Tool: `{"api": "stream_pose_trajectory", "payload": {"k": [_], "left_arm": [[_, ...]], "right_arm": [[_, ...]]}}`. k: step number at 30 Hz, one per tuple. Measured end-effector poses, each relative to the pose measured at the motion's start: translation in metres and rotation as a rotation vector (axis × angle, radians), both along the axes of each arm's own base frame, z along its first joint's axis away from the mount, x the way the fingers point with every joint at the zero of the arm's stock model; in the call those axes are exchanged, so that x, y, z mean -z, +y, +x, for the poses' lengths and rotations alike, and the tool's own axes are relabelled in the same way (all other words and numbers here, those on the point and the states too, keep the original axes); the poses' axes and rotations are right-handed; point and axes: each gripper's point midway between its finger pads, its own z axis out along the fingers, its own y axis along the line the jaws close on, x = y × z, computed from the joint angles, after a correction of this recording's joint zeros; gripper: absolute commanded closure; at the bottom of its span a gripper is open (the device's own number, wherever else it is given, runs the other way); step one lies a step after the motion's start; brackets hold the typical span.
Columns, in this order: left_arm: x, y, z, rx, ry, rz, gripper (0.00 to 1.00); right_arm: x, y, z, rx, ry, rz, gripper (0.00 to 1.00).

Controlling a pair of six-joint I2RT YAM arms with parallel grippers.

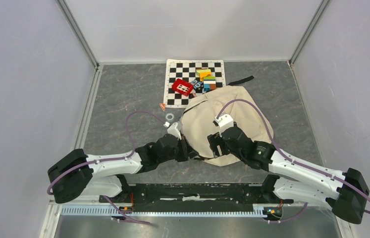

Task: Pack the student bag
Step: Zip the student bag at the center of the board.

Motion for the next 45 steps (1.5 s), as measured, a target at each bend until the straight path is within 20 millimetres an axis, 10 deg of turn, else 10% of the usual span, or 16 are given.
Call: {"api": "stream_pose_trajectory", "payload": {"k": [23, 30, 36, 45], "left_arm": [[0.011, 0.010, -0.013, 0.006, 0.030, -0.016, 0.55], [0.018, 0.004, -0.016, 0.030, 0.040, -0.017, 0.64], [0.024, 0.002, -0.020, 0.043, 0.051, 0.000, 0.98], [0.009, 0.002, -0.018, 0.035, 0.023, -0.037, 0.98]], "right_arm": [[-0.001, 0.009, -0.005, -0.115, -0.012, -0.019, 0.13], [-0.001, 0.010, -0.006, -0.119, -0.011, -0.016, 0.13], [-0.002, 0.012, -0.005, -0.123, -0.014, -0.007, 0.13], [-0.001, 0.028, -0.022, -0.321, -0.046, 0.021, 0.14]]}}
